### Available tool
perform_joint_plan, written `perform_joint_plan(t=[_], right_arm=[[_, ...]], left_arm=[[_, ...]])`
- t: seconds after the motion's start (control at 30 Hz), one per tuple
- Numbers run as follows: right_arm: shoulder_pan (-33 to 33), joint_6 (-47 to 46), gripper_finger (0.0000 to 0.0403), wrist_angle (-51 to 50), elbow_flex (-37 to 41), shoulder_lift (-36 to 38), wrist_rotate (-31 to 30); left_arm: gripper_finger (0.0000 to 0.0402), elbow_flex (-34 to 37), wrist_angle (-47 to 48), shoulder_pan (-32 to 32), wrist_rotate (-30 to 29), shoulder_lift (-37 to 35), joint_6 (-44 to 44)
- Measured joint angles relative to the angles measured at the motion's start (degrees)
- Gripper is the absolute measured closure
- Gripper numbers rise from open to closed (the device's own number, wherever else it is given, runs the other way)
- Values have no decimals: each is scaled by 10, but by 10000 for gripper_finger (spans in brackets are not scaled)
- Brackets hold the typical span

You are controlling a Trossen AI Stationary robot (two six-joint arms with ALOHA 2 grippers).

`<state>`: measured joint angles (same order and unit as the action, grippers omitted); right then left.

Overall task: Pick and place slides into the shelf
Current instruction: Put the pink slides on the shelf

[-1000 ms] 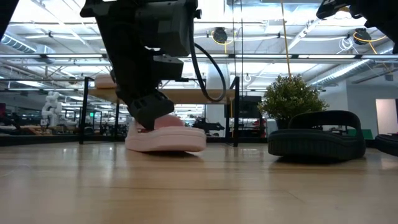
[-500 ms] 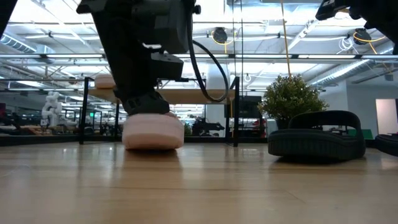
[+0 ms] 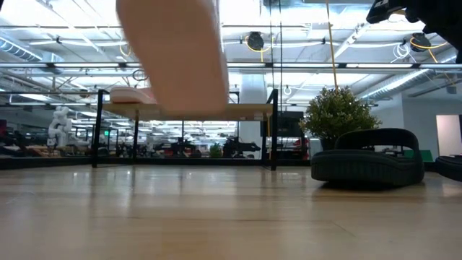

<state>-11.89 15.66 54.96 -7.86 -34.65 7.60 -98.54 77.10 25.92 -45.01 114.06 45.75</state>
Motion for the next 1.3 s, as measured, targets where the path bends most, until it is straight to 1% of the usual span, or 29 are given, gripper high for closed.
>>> perform_joint_plan(t=[0.13, 0.17, 0.2, 0.27, 0.37, 0.5, 0.67, 0.77, 0.9, 1.0, 1.07, 1.2, 1.27, 1.3], right_arm=[[0, 0, 403, 0, 0, 0, 0], [0, 0, 403, 0, 0, 0, 0], [0, 0, 403, 1, 0, 0, 0], [0, 0, 403, 1, 0, 0, 0], [0, -5, 403, 3, 0, 1, 0], [0, -15, 403, 4, 0, 5, 0], [0, -12, 403, 5, 0, 5, -1], [0, -1, 403, 5, 0, 6, -2], [0, 5, 403, 5, 0, 6, -8], [1, 11, 403, 6, 0, 6, -26], [1, 17, 403, 7, 0, 6, -34], [1, 17, 403, 7, 0, 6, -34], [1, 16, 403, 6, 0, 6, -34], [1, 16, 403, 6, 0, 6, -34]], left_arm=[[401, -94, 116, 4, -47, 0, 33], [401, -115, 132, 0, -61, 0, 32], [401, -129, 132, -6, -74, -3, 8], [401, -154, 121, -18, -89, -20, -67], [401, -194, 131, -55, -137, -39, -142], [401, -203, 117, -121, -148, -85, -234], [401, -202, 129, -194, -167, -148, -282], [401, -202, 115, -227, -187, -170, -338], [401, -202, 99, -258, -180, -184, -401], [401, -201, 79, -279, -154, -190, -449], [402, -194, 37, -292, -146, -191, -490], [402, -150, -59, -326, -94, -196, -582], [402, -117, -104, -349, -61, -208, -612], [402, -97, -120, -360, -55, -214, -625]])
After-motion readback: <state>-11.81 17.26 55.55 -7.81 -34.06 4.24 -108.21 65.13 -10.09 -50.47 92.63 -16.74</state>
